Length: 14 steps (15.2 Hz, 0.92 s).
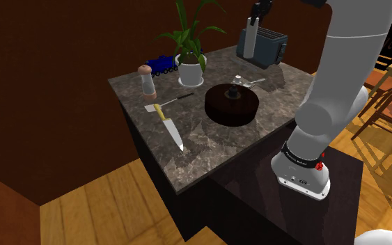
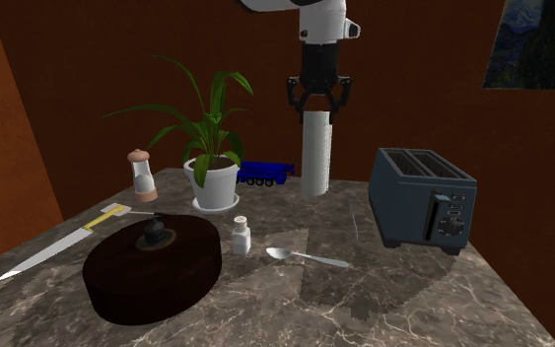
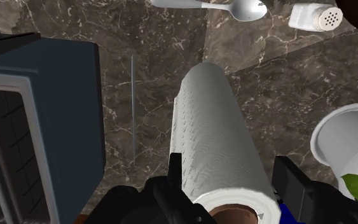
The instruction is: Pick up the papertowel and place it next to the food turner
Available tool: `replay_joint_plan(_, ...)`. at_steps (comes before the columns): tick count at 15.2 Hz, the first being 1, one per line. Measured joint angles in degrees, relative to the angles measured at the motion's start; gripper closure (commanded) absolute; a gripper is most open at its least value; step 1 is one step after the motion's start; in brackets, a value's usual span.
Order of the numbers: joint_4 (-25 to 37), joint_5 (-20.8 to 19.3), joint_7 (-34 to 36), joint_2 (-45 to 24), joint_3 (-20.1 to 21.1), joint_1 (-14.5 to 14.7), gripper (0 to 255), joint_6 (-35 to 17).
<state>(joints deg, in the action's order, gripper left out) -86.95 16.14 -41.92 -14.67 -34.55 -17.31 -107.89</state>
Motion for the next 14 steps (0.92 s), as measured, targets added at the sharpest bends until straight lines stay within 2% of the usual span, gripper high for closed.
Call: replay_joint_plan(14,14.49,1.17,1.08,-2.64,-0.3,-2.49,255,12.14)
